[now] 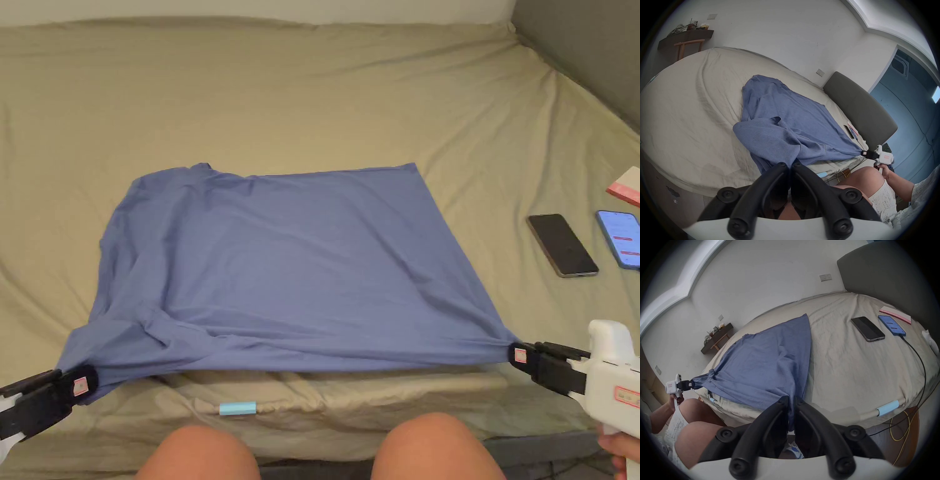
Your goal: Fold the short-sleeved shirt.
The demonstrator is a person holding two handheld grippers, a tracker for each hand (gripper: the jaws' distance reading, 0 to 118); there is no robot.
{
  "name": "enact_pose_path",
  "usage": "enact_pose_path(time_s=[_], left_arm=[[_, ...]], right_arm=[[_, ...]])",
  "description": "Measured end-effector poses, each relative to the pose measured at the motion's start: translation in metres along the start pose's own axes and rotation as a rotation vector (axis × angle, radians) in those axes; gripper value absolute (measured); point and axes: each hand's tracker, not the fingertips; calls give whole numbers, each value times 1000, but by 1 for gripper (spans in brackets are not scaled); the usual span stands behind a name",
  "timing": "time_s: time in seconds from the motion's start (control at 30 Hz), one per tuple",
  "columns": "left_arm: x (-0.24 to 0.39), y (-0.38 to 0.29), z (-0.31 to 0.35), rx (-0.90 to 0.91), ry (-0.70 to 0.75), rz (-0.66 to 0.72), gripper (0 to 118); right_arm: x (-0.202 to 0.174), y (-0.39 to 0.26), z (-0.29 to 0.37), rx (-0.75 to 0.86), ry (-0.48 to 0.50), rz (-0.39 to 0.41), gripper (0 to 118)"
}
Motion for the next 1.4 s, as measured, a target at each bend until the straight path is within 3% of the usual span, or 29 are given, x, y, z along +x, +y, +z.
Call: enact_pose_path(time_s=[0.47, 0.7, 1.4], left_arm=[[-9, -6, 24, 24, -23, 4, 0], [-6, 24, 17, 42, -27, 10, 0], [-36, 182, -163, -113, 61, -45, 0]], right_arm=[[-15, 6, 22, 13, 15, 20, 5], [-18, 40, 13, 24, 14, 1, 5], [-13, 177, -132, -83, -40, -24, 5]])
